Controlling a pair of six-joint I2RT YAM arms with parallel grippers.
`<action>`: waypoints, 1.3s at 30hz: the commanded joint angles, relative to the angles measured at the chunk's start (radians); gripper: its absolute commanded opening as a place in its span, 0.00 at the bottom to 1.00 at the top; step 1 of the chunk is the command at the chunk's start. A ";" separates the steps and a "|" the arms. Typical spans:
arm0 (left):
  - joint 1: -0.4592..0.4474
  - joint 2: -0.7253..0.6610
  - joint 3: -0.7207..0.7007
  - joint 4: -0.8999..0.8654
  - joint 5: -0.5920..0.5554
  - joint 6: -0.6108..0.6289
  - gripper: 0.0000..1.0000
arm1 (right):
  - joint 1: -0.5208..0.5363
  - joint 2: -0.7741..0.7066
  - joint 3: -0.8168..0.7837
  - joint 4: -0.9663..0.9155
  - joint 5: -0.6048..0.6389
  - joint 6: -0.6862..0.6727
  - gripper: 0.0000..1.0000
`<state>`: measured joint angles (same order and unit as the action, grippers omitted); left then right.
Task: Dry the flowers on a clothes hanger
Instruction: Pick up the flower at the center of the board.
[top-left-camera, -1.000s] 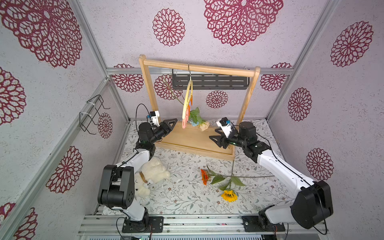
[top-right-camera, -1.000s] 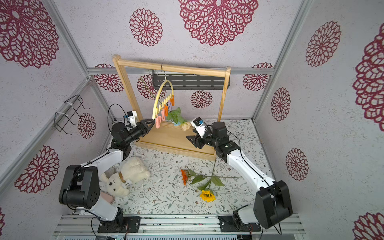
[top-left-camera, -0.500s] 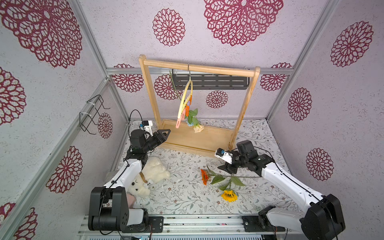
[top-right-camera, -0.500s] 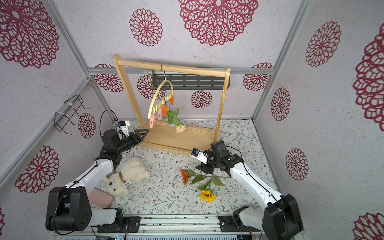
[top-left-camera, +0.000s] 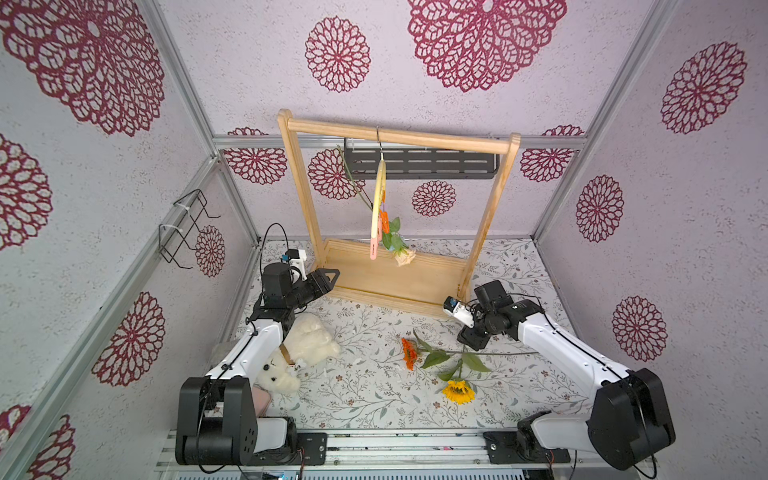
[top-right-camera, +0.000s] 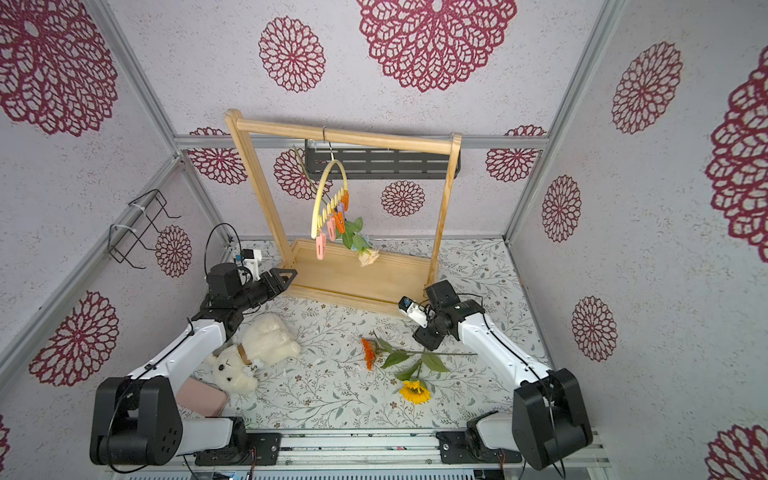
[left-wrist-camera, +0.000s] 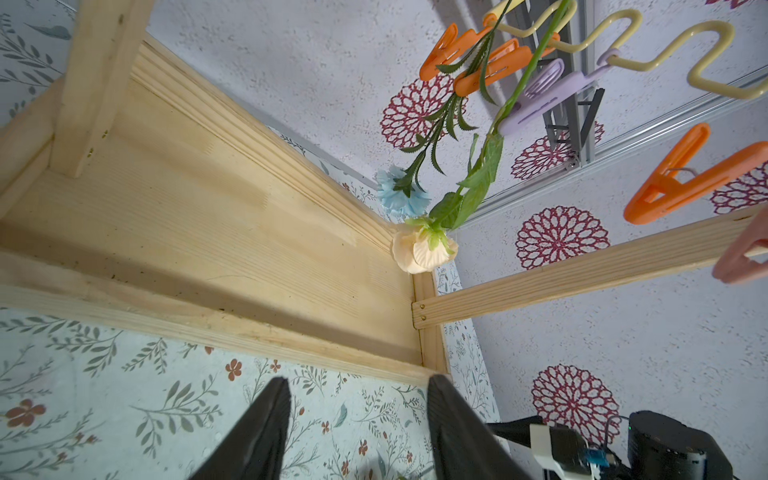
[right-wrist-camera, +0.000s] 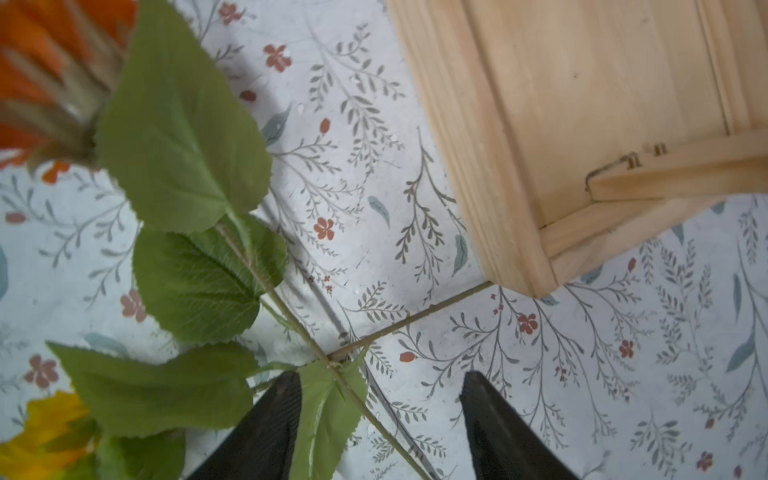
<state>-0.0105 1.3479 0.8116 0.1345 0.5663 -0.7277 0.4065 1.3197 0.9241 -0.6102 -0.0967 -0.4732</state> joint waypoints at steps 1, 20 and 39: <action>-0.006 -0.021 -0.006 -0.010 -0.012 0.037 0.57 | 0.001 -0.047 0.005 0.090 0.074 0.440 0.65; -0.085 0.006 0.003 -0.010 -0.086 0.078 0.57 | -0.086 -0.208 -0.270 -0.058 0.069 1.782 0.62; -0.100 -0.015 -0.013 -0.017 -0.115 0.101 0.57 | -0.179 0.060 -0.242 0.094 0.083 1.826 0.48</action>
<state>-0.1043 1.3552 0.8066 0.1261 0.4572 -0.6498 0.2405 1.3605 0.6575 -0.5282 -0.0299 1.3468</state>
